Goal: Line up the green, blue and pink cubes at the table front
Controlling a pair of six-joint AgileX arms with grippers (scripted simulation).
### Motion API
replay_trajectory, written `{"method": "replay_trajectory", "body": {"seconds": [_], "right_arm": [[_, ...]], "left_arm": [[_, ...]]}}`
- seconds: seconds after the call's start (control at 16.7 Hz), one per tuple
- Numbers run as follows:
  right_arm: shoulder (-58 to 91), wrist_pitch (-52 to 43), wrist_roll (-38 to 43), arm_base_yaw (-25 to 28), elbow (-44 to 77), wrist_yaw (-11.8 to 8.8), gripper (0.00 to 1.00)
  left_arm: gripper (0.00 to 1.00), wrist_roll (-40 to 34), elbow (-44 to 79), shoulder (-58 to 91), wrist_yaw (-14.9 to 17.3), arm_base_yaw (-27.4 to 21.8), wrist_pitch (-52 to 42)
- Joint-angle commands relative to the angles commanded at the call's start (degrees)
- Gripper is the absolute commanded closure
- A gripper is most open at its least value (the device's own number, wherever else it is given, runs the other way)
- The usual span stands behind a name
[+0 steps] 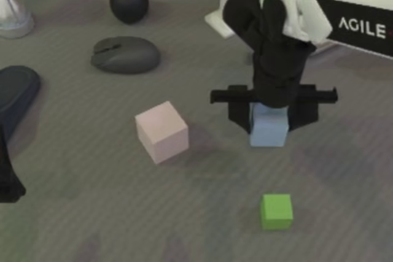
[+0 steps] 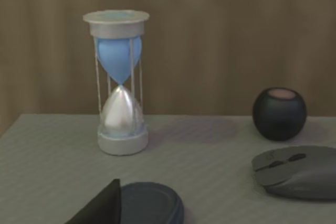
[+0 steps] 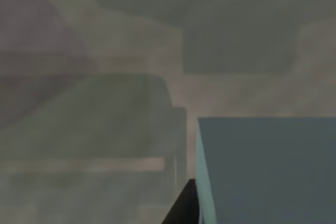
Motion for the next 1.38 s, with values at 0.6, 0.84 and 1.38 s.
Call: {"method": "replay_trajectory", "body": {"seconds": [0.6,0.84,1.38], "right_arm": [[-9.51,0.82,15.52,17.03,-10.41,0.42,1.00],[-8.53,3.10,15.45,16.83,-11.78,0.35,1.00],[-4.17,15.07,15.53,16.96,-19.32,0.45,1.00]], "left_arm": [[0.00,0.00,0.00,0.00,0.00,0.00,0.00],[0.00,0.00,0.00,0.00,0.00,0.00,0.00],[0.00,0.00,0.00,0.00,0.00,0.00,0.00]]}}
